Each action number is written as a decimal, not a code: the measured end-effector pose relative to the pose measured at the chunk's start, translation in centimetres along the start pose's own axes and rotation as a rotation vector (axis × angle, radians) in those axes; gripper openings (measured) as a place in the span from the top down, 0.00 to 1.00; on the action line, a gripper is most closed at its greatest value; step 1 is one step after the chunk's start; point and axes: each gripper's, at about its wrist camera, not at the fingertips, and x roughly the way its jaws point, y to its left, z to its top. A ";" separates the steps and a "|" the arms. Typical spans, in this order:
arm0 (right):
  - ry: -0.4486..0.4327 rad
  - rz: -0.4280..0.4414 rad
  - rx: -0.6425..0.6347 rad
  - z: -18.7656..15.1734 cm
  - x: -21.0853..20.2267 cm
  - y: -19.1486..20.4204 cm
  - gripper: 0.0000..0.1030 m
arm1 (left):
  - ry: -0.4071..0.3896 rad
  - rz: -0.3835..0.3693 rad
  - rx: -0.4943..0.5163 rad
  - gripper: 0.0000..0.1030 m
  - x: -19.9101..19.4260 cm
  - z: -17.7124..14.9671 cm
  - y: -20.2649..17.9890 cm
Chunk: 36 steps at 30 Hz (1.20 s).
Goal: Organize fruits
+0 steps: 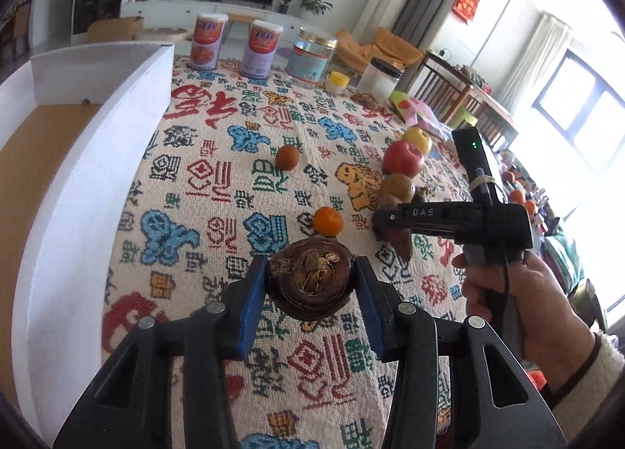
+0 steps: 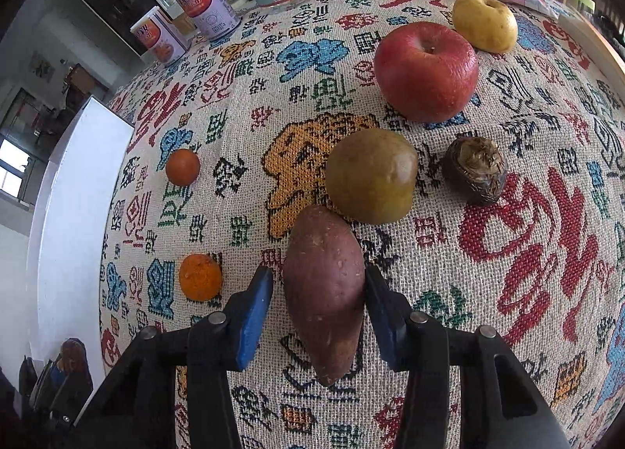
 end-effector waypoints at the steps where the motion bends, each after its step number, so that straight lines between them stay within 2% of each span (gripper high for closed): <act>1: -0.026 -0.008 -0.007 0.0 -0.1 0.1 0.60 | -0.002 -0.021 -0.007 0.56 -0.9 -0.1 0.0; 3: -0.031 0.025 0.020 -0.4 -0.3 -0.5 0.61 | -0.012 -0.071 -0.028 0.56 -3.2 -0.2 0.1; 6: -0.069 0.133 0.084 -1.9 -2.5 -2.1 0.61 | -0.045 -0.144 -0.073 0.56 -7.4 0.1 0.8; 8: -0.102 0.202 0.079 -2.7 -4.9 -2.0 0.61 | -0.081 -0.164 -0.106 0.56 -10.5 0.5 1.7; 10: -0.124 0.299 0.048 -3.3 -7.7 -0.2 0.61 | -0.127 -0.148 -0.152 0.56 -13.6 1.0 3.3; 13: -0.125 0.484 -0.032 -4.0 -11.1 5.5 0.61 | -0.190 -0.051 -0.216 0.55 -17.4 1.5 6.7; 15: -0.114 0.582 -0.129 -4.8 -12.6 10.9 0.61 | -0.210 0.061 -0.247 0.55 -18.7 1.3 9.2; 19: -0.039 0.715 -0.301 -7.8 -11.8 22.2 0.60 | -0.163 0.233 -0.336 0.55 -17.7 -0.2 14.2; 21: 0.008 0.733 -0.367 -9.3 -10.2 26.8 0.60 | -0.120 0.293 -0.374 0.55 -16.4 -1.4 16.4; 23: 0.053 0.714 -0.423 -11.0 -8.1 30.4 0.60 | -0.088 0.334 -0.414 0.55 -15.5 -2.6 18.2; 26: 0.108 0.676 -0.470 -12.9 -5.1 33.5 0.60 | -0.058 0.388 -0.455 0.55 -15.2 -4.2 20.0; 28: 0.131 0.649 -0.490 -13.8 -3.6 34.6 0.58 | -0.060 0.435 -0.460 0.51 -15.4 -4.8 20.1; 30: 0.125 0.648 -0.472 -13.9 -3.1 34.3 0.57 | -0.084 0.467 -0.440 0.35 -15.6 -4.8 19.4; 32: 0.079 0.687 -0.436 -13.5 -4.0 32.7 0.52 | -0.114 0.488 -0.395 0.31 -15.6 -4.5 18.0; 35: -0.054 0.656 -0.427 -12.4 -6.9 29.0 0.41 | -0.149 0.433 -0.304 0.23 -14.9 -3.5 14.8; 36: -0.109 0.623 -0.435 -12.2 -8.1 27.2 0.32 | -0.156 0.406 -0.268 0.17 -14.3 -3.1 13.3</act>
